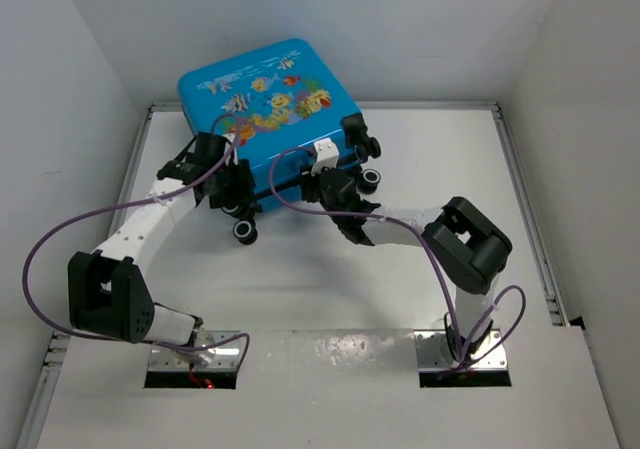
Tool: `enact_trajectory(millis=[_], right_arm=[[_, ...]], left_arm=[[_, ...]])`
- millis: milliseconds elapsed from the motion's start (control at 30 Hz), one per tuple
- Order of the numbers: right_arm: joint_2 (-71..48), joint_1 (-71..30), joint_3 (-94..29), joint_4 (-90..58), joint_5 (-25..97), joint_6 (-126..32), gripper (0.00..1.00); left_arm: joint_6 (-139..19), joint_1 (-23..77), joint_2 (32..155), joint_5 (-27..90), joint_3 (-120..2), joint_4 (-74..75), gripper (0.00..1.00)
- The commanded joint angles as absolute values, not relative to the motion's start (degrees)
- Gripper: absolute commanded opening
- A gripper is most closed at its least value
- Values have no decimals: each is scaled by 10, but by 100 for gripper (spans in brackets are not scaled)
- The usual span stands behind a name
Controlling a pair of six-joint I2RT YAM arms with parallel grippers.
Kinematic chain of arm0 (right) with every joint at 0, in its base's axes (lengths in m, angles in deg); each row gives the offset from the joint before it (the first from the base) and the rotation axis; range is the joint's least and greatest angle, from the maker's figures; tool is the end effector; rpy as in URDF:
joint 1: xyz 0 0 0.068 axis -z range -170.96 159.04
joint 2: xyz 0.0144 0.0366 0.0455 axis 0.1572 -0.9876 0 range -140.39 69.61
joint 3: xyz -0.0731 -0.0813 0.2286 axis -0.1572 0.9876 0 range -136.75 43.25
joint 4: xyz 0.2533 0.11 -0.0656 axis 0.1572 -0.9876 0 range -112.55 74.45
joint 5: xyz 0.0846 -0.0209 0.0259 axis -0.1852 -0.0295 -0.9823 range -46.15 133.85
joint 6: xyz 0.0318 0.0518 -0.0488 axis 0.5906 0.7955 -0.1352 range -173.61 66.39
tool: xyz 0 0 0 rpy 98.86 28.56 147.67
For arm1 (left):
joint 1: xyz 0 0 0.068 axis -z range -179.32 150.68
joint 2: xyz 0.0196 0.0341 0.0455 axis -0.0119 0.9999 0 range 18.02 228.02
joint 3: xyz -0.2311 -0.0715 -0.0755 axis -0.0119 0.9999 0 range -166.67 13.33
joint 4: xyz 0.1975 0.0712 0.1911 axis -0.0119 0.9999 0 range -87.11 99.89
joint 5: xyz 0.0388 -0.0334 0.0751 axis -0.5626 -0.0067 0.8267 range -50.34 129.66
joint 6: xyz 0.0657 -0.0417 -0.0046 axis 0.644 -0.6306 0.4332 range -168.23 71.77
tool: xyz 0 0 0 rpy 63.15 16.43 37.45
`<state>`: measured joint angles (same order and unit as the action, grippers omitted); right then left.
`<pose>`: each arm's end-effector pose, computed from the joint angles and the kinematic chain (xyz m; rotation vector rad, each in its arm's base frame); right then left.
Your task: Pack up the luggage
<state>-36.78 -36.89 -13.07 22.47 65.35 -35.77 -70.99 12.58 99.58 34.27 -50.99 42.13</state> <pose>0.3237 0.2993 0.1515 -0.1657 1.7827 0.4711 0.3277 -0.0753 0.2154 -0.2085 2.5805 -0.3485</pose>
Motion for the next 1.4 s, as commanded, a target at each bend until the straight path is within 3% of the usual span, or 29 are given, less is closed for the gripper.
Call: enact_trajectory(millis=[0, 233, 500, 967, 1167, 1367], right_arm=[[-381, -362, -164, 258, 672, -341, 36], [-360, -357, -145, 248, 652, -349, 32], [-285, -367, -40, 250, 648, -362, 32], [-393, -350, -114, 250, 647, -351, 32], [-421, -343, -148, 254, 657, -336, 23], [-412, -333, -165, 266, 636, -318, 23]], left_arm=[[-666, 115, 1042, 377, -462, 444, 0], [-661, 110, 1042, 372, -450, 444, 0], [-661, 110, 1031, 367, -440, 438, 0], [-661, 104, 1047, 367, -450, 438, 0], [-661, 98, 1042, 367, -440, 438, 0], [-661, 93, 1042, 367, -435, 438, 0]])
